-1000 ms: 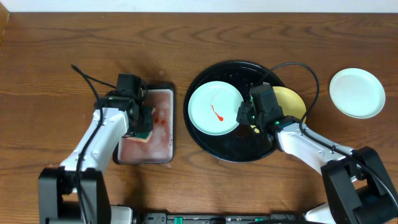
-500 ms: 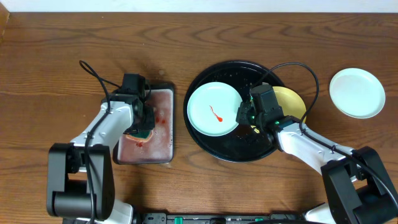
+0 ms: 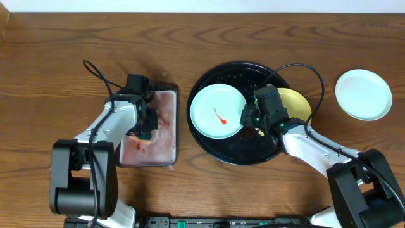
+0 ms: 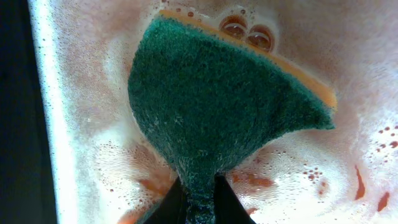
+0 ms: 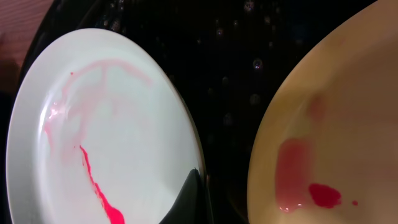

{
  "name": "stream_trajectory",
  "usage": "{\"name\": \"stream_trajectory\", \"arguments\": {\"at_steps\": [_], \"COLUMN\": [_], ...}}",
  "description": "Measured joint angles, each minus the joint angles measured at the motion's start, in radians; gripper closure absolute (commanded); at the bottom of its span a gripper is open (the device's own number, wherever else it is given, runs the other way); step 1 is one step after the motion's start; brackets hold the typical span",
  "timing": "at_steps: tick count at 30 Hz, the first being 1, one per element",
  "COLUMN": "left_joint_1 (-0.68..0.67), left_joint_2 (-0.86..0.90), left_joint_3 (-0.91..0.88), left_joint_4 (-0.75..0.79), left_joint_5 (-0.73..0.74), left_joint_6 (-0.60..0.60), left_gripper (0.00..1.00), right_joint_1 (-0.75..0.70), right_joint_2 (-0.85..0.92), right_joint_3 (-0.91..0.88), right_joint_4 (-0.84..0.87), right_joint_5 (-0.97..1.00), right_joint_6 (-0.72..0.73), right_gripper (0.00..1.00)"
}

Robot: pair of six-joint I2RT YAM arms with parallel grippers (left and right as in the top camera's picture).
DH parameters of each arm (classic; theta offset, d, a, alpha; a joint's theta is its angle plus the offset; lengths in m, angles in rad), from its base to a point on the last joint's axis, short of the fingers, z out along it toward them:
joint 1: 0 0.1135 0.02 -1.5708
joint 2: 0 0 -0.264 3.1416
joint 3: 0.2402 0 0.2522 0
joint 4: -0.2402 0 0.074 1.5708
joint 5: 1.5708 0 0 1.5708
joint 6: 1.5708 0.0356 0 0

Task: Clean dirty plates on tray and stack at the side
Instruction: 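Dip the sponge in the soapy water with the left gripper, then carry the sponge over to the mint plate with the left gripper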

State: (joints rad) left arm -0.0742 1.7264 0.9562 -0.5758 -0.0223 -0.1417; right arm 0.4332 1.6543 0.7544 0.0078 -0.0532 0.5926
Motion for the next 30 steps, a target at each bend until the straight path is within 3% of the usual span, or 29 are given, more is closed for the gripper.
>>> {"name": "stream_trajectory", "arguments": {"at_steps": [5, 12, 30], "left_joint_1": [0.0, 0.0, -0.001], "left_joint_2": [-0.05, -0.286, -0.282], "left_joint_3": [-0.013, -0.027, -0.027], "left_joint_4": [-0.01, -0.013, 0.016], "left_joint_5": [0.0, 0.008, 0.22], "left_joint_6": [-0.001, -0.016, -0.065], "left_gripper": [0.93, 0.93, 0.93], "right_joint_1": [0.0, 0.0, 0.0], "right_joint_2": [0.0, 0.0, 0.0], "right_joint_3": [0.0, 0.0, 0.0], "right_joint_4": [-0.001, -0.004, -0.005], "right_joint_5": [0.0, -0.008, -0.026], "right_joint_6": [0.0, 0.0, 0.0], "right_gripper": [0.99, 0.99, 0.99]}}
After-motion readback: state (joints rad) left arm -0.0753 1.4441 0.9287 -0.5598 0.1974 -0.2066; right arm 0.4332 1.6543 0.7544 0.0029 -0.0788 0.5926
